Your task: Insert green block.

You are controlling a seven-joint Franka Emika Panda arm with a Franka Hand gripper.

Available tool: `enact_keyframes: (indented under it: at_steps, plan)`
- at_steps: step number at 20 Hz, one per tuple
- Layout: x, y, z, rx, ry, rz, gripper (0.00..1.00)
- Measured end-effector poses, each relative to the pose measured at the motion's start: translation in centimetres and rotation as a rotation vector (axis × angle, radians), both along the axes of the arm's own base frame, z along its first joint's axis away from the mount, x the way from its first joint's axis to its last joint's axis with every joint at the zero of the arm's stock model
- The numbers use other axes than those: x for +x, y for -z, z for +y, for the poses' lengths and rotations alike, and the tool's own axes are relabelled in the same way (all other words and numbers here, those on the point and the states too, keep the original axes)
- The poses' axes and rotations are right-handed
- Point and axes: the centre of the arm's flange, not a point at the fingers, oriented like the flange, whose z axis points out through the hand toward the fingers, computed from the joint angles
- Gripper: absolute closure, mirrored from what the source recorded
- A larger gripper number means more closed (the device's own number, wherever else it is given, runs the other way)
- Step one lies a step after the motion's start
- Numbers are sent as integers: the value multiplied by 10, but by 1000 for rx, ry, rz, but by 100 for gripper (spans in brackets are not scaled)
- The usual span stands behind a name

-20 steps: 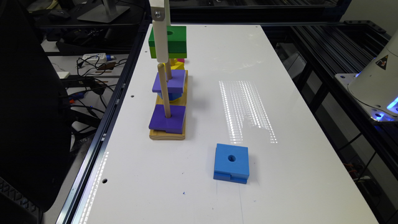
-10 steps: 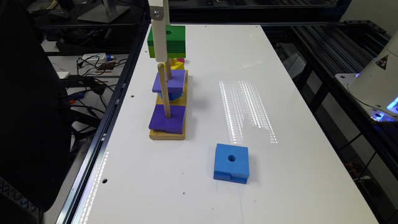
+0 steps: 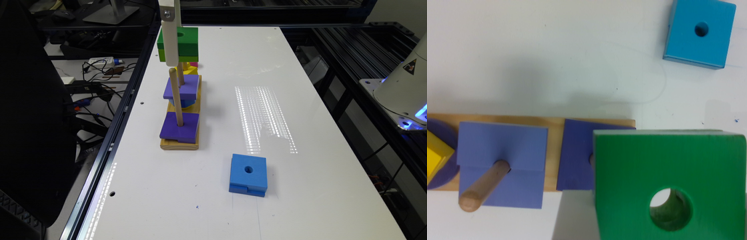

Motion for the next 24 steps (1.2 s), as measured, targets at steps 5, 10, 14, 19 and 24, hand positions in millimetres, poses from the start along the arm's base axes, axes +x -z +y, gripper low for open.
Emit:
enact_keyframes:
  at_steps: [5,10,14,19,24]
  plan:
    - [0,0,2,2,-4,-2,100]
    - [0,0,2,2,-3,-3,100]
    - [1,0,-4,1,3,-3,100]
    - [2,0,-7,1,7,-3,100]
    - [2,0,-7,1,6,-4,100]
